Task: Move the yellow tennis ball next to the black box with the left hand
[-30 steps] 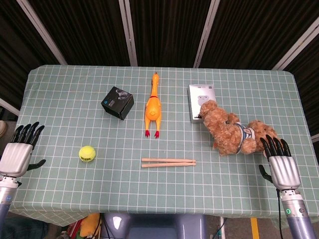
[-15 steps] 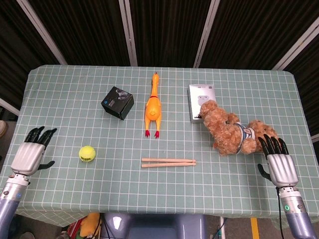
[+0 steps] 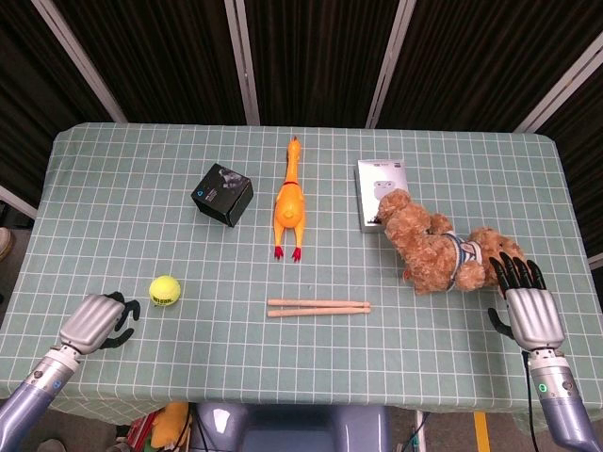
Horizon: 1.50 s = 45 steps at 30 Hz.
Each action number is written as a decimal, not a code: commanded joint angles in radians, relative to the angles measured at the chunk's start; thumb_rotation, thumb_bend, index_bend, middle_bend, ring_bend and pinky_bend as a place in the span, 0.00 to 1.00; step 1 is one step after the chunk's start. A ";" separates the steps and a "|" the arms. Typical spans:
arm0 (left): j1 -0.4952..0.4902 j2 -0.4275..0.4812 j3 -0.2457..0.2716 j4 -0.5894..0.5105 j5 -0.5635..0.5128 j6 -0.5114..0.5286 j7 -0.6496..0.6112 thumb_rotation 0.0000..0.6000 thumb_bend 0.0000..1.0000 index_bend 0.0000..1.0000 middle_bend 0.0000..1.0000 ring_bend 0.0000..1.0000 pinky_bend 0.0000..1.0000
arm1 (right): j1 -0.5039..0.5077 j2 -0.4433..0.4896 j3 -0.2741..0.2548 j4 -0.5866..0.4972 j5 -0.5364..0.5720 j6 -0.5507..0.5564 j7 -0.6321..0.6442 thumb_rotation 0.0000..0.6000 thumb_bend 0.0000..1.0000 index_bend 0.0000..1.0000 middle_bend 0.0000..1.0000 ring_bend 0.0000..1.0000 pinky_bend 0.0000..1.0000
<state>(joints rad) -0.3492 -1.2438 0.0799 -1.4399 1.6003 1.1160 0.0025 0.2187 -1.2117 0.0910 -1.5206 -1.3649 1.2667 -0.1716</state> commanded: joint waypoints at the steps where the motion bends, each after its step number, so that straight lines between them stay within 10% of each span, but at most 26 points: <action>1: -0.029 -0.011 0.018 0.007 0.018 -0.048 -0.010 1.00 0.32 0.47 0.70 0.39 0.59 | 0.001 0.001 0.001 0.000 0.003 -0.002 0.003 1.00 0.40 0.00 0.00 0.00 0.00; 45: -0.255 -0.150 -0.078 0.167 -0.047 -0.278 -0.119 1.00 0.22 0.26 0.60 0.37 0.58 | -0.014 0.053 0.021 -0.002 0.027 0.018 0.094 1.00 0.40 0.00 0.00 0.00 0.00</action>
<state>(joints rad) -0.5955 -1.3897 0.0051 -1.2825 1.5517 0.8455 -0.1072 0.2041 -1.1591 0.1110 -1.5225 -1.3386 1.2858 -0.0778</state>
